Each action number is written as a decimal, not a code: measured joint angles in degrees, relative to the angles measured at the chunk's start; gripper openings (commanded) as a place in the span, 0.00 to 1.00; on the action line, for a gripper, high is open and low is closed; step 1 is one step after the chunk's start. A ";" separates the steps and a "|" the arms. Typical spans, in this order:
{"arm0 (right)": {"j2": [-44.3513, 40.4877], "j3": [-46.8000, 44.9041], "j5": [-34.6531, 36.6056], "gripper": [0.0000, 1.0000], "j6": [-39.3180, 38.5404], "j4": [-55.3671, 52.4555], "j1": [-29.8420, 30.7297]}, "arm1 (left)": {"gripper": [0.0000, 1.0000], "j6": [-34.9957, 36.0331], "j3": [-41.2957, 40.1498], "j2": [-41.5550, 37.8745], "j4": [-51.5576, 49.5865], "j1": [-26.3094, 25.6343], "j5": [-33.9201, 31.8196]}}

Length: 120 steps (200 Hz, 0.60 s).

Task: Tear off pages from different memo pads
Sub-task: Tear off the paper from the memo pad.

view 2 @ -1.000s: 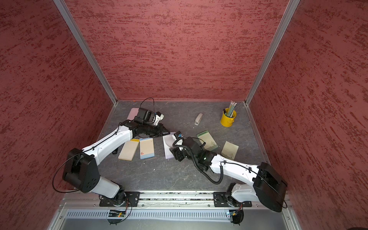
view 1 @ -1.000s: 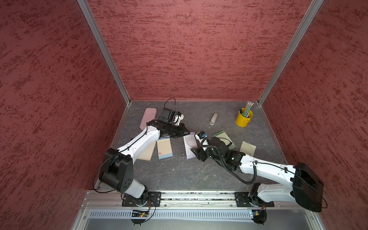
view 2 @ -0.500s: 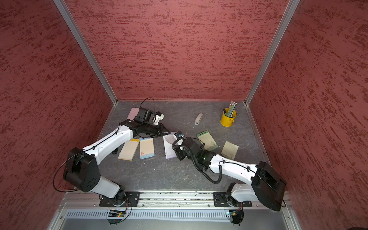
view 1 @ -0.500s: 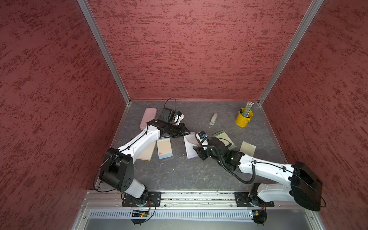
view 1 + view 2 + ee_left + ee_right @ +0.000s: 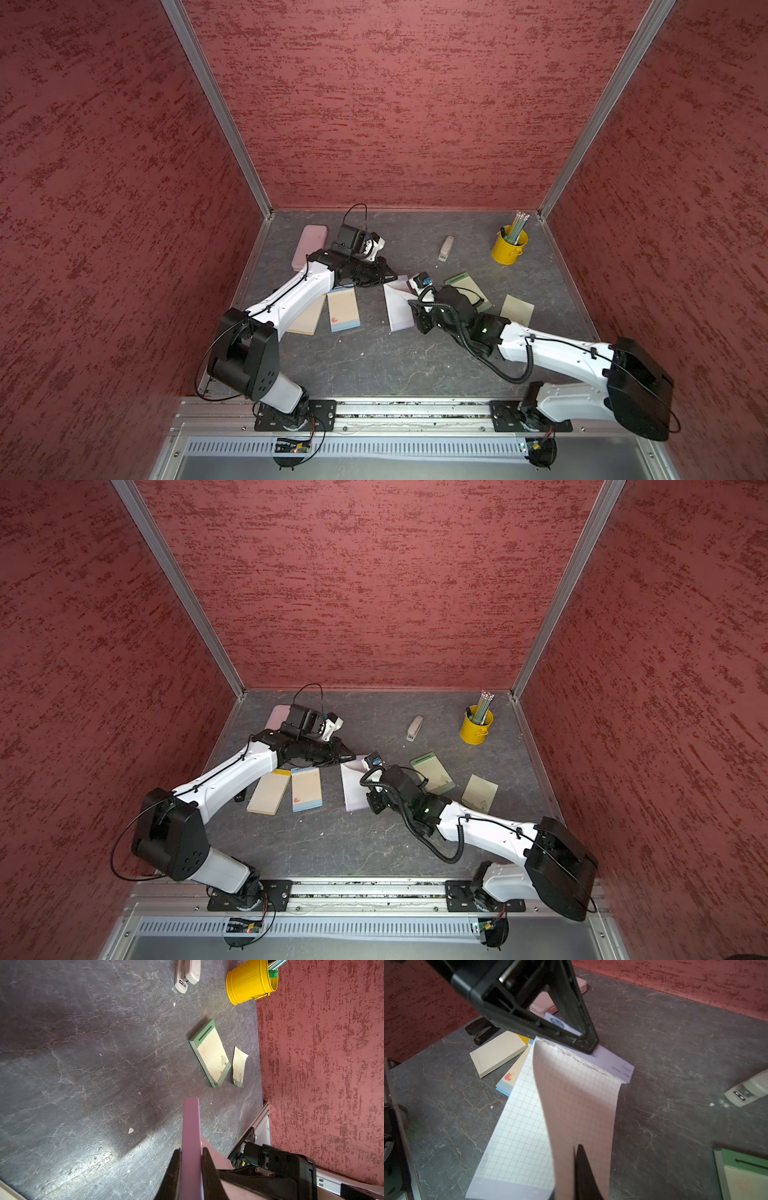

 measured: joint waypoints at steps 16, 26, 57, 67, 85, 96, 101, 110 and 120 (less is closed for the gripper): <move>-0.22 0.02 -1.11 0.00 -0.04 -0.13 -0.85 | 0.00 0.11 -0.09 -0.02 0.22 -0.15 -0.02; -0.31 0.02 -1.66 0.00 -0.11 -0.28 -1.31 | 0.00 0.13 -0.11 -0.02 0.33 -0.31 -0.07; -0.44 0.02 -2.84 0.00 -0.33 -0.68 -1.95 | 0.00 0.72 -0.11 -0.02 0.92 -0.70 -0.20; -0.44 0.02 -3.08 0.00 -0.39 -0.74 -2.05 | 0.00 0.94 -0.13 -0.02 1.09 -0.70 -0.20; -0.44 0.02 -3.72 0.00 -0.39 -0.85 -2.40 | 0.00 1.31 -0.31 -0.04 1.42 -0.85 -0.22; -0.46 0.02 -4.11 0.00 -0.37 -0.85 -2.82 | 0.00 1.60 -0.33 -0.04 1.53 -0.90 -0.28; -0.50 0.04 -4.35 0.00 -0.37 -0.85 -3.02 | 0.00 1.73 -0.33 -0.04 1.60 -0.92 -0.31; -0.68 0.02 -4.61 0.00 -0.31 -0.85 -3.43 | 0.00 2.05 -0.44 -0.09 1.95 -0.96 -0.31; -0.98 0.02 -5.25 0.00 -0.20 -0.87 -4.02 | 0.00 2.34 -0.68 -0.20 2.47 -0.96 -0.26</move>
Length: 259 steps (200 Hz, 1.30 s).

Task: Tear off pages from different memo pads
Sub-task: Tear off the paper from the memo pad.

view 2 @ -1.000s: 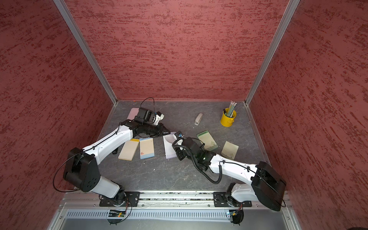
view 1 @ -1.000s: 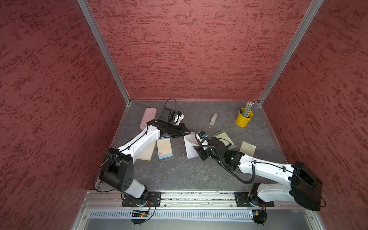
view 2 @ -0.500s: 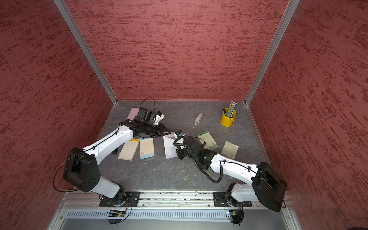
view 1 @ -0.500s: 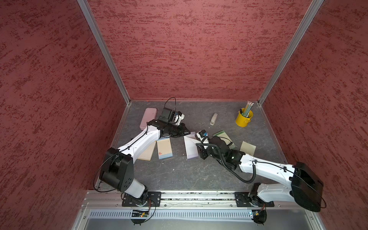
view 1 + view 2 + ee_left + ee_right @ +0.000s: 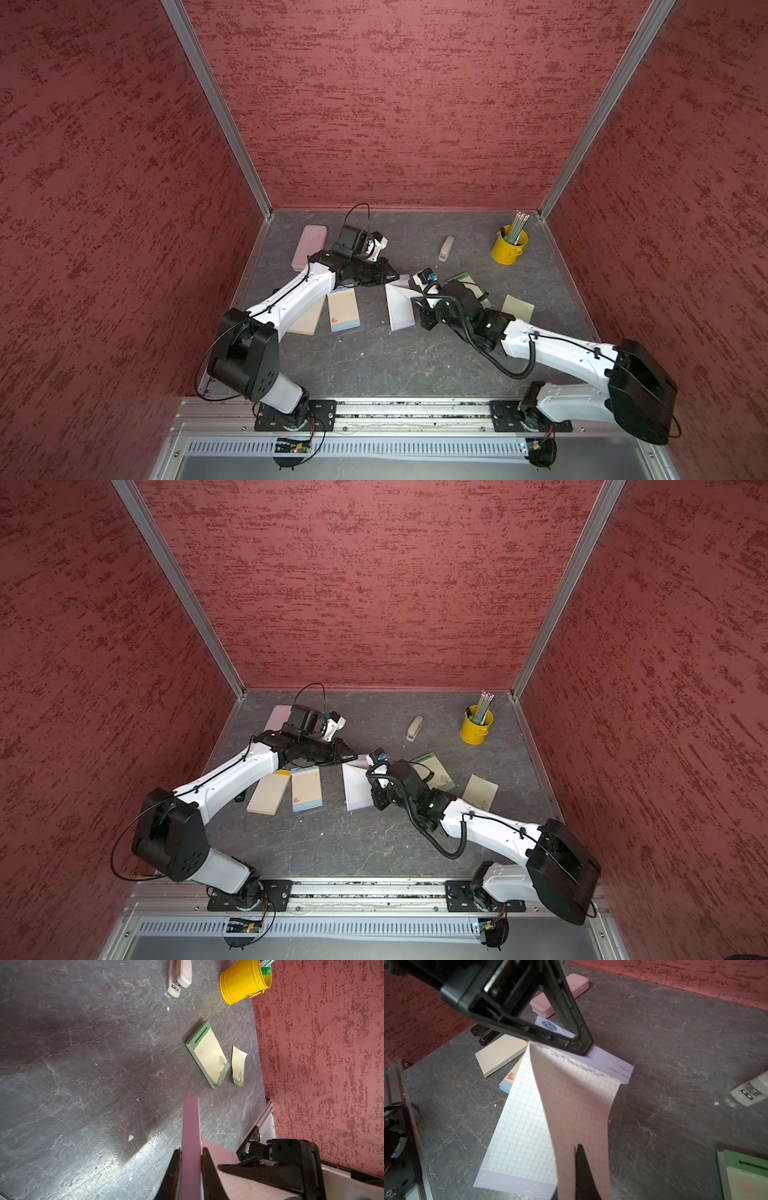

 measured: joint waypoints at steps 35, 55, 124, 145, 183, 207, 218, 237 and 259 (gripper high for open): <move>-0.24 0.00 -1.75 0.00 0.61 0.00 -2.47 | 0.00 0.81 -1.51 -1.09 2.10 -0.59 0.15; -0.44 0.00 -2.64 0.00 0.90 0.00 -3.23 | 0.00 1.38 -1.90 -1.20 3.17 -0.76 0.24; -0.85 0.37 -3.93 0.00 0.46 -1.40 -3.78 | 0.00 1.88 -2.84 -1.55 4.92 -0.87 1.44; -0.87 1.68 -3.85 0.00 -0.72 -3.72 -3.78 | 0.00 2.21 -2.95 -1.55 5.20 -1.03 1.55; -0.87 3.82 -3.54 0.44 -3.10 -6.93 -4.04 | 0.00 2.54 -2.97 -1.55 6.08 -1.57 1.79; -0.96 3.85 -3.37 0.45 -3.30 -7.19 -4.15 | 0.00 2.78 -2.97 -1.55 6.29 -1.84 2.03; -0.96 3.85 -3.37 0.46 -3.50 -7.48 -4.15 | 0.00 2.89 -2.95 -1.55 6.29 -1.84 2.05; -0.96 3.85 -3.08 0.46 -3.74 -8.00 -4.13 | 0.00 2.93 -2.97 -1.55 6.27 -1.84 2.05; -0.96 3.85 -2.71 0.32 -4.20 -8.31 -3.98 | 0.00 3.13 -2.95 -1.55 6.29 -1.84 2.05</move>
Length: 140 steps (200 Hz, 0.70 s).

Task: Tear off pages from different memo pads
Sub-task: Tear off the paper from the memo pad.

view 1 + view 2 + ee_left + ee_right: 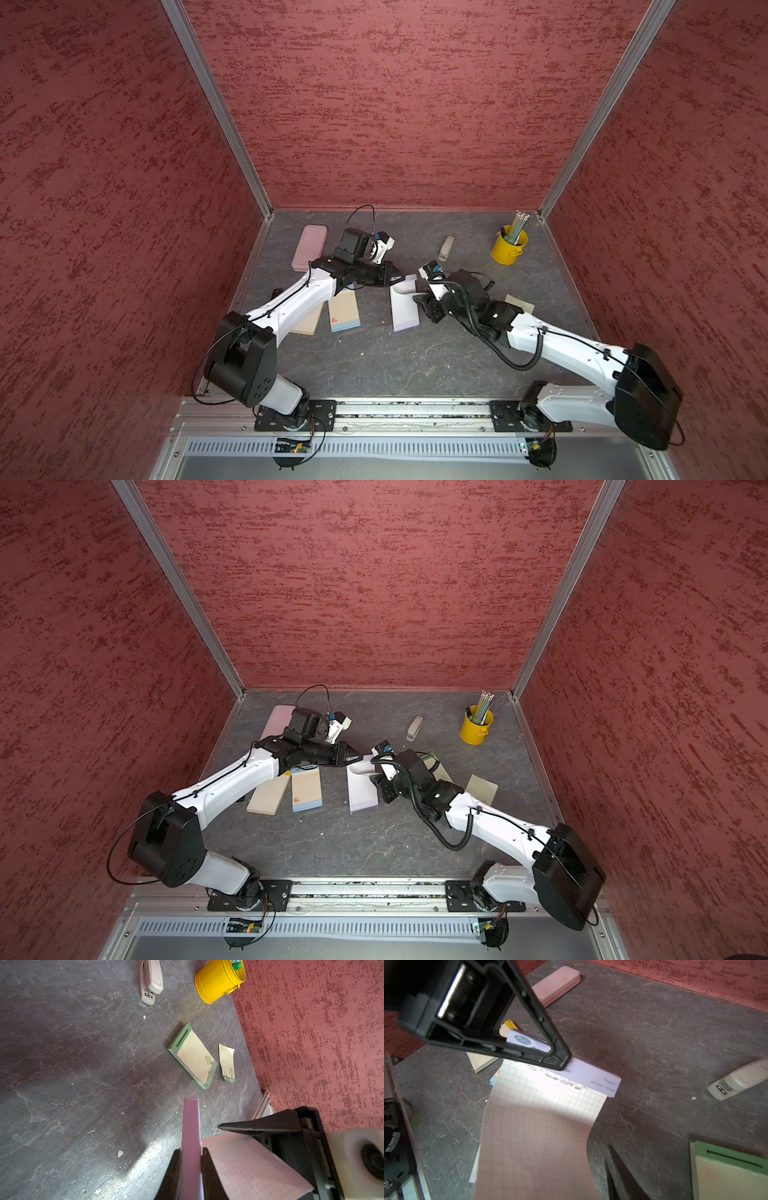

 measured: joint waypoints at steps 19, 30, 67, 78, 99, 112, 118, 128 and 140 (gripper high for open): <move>0.00 0.37 0.09 0.15 -0.59 -0.92 0.33 | 0.02 0.11 0.00 0.00 0.00 -0.04 -0.02; 0.00 0.81 0.04 0.08 -0.90 -1.44 0.33 | 0.06 0.17 0.00 0.00 0.00 -0.02 -0.04; 0.00 3.45 0.20 0.00 -2.75 -4.28 0.44 | 0.24 -0.15 -0.15 0.07 1.16 0.63 0.57; 0.00 4.28 0.28 0.00 -3.34 -5.29 0.44 | 0.29 -0.70 -0.61 0.07 2.03 1.01 1.09; 0.28 5.79 0.61 0.00 -4.46 -7.19 0.44 | 0.37 -1.79 -2.60 0.04 4.92 1.77 2.60; 0.83 6.69 0.76 0.00 -5.09 -8.35 0.48 | 0.44 -2.67 -4.57 -0.28 7.21 2.29 3.43; 1.07 7.02 0.85 0.00 -5.40 -8.72 0.55 | 0.48 -3.26 -5.81 -0.72 8.33 2.73 3.72; 1.57 7.63 1.01 0.00 -5.92 -9.42 0.59 | 0.54 -4.07 -8.28 -1.95 10.69 3.56 4.11; 2.25 8.50 1.33 0.00 -6.51 -10.47 0.59 | 0.60 -4.83 -11.26 -4.07 13.51 4.50 4.35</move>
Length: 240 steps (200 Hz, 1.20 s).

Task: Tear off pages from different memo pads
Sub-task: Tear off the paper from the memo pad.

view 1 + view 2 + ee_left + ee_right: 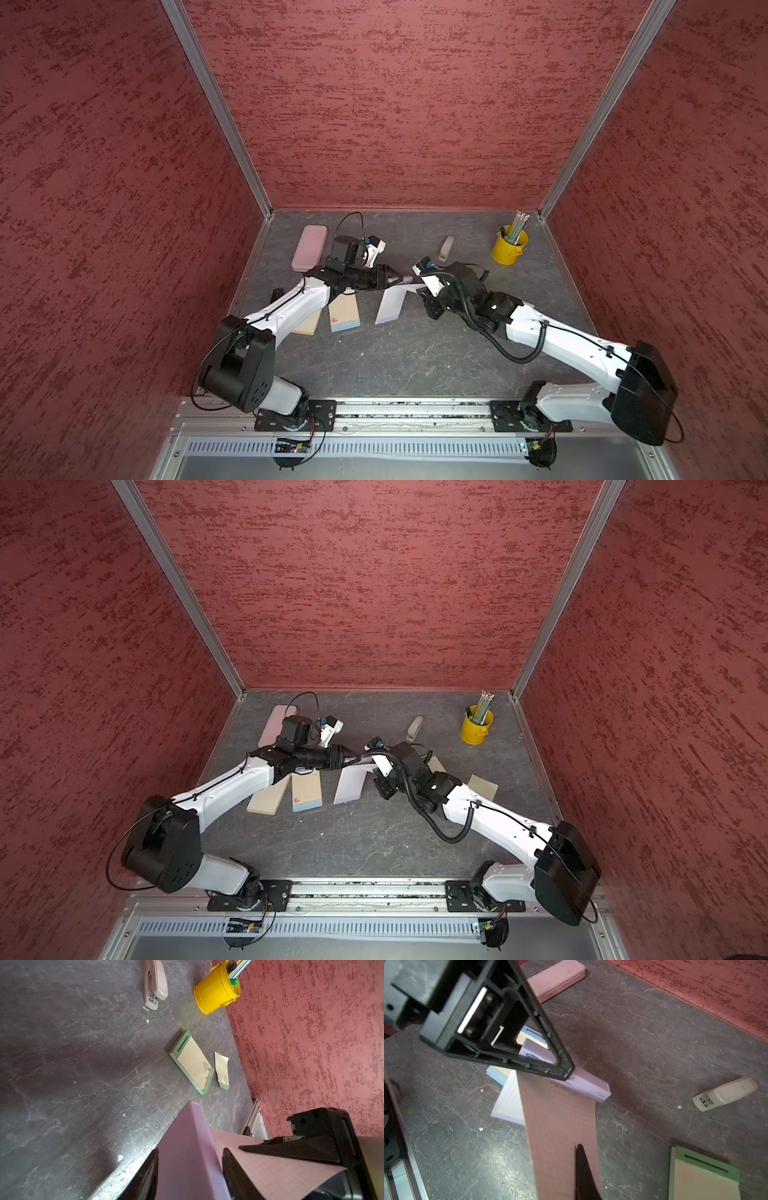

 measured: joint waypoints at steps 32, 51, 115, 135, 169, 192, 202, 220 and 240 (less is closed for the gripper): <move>1.44 2.16 1.25 0.00 -1.31 -2.40 0.00 | 0.77 -2.54 -7.85 -7.50 10.21 2.32 -0.57; 1.62 2.80 1.68 0.00 -1.75 -3.43 0.00 | 0.77 -3.50 -11.37 -10.75 15.56 3.28 -1.07; 2.64 4.92 3.48 0.00 -2.86 -6.49 -0.04 | 0.76 3.17 -22.77 -22.25 23.58 -3.87 -11.47; 2.82 5.60 3.58 0.00 -2.93 -7.23 -0.04 | 0.75 7.85 -24.13 -23.76 23.34 -9.07 -16.87; 2.82 6.14 3.41 0.00 -3.10 -7.56 -0.07 | 0.68 13.51 -24.09 -20.13 23.37 -11.10 -20.85; 2.82 6.56 3.04 0.00 -3.21 -7.78 -0.07 | 0.61 16.06 -23.26 -15.98 23.34 -11.58 -20.70; 2.82 6.58 2.86 0.00 -3.21 -7.78 -0.07 | 0.56 17.00 -22.53 -14.32 23.43 -11.87 -20.22; 2.82 6.58 2.75 0.00 -3.21 -7.98 -0.07 | 0.42 17.88 -21.24 -11.67 23.87 -12.07 -19.56; 2.82 6.58 2.75 0.00 -3.21 -8.39 -0.07 | 0.26 18.29 -20.13 -9.86 24.15 -11.87 -19.02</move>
